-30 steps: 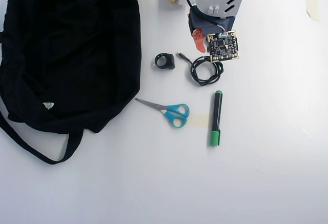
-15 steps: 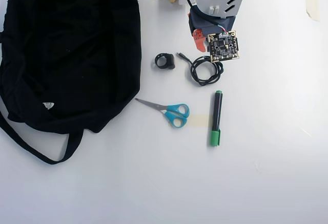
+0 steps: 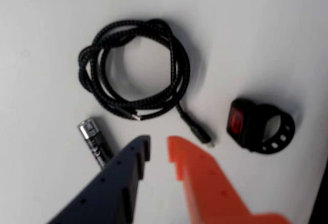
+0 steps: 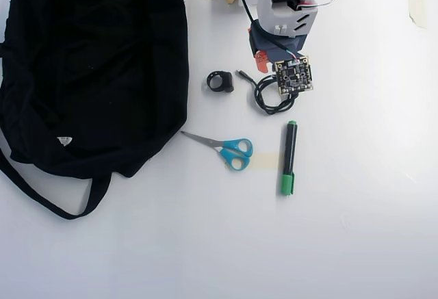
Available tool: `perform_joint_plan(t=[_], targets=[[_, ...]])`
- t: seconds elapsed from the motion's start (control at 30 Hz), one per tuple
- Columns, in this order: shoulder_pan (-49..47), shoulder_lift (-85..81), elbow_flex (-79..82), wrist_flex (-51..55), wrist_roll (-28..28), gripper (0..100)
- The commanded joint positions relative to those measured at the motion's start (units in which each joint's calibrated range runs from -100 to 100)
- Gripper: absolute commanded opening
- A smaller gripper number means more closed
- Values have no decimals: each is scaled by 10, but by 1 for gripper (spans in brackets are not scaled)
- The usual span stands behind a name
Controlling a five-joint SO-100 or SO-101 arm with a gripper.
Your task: Put the cable into the black bag
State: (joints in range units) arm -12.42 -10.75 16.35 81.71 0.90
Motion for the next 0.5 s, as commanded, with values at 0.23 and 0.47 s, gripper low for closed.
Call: perform_joint_plan(t=[0.23, 0.47], targets=[[-6, 5, 15, -32, 43, 25], [-3, 44, 15, -44, 61, 32]])
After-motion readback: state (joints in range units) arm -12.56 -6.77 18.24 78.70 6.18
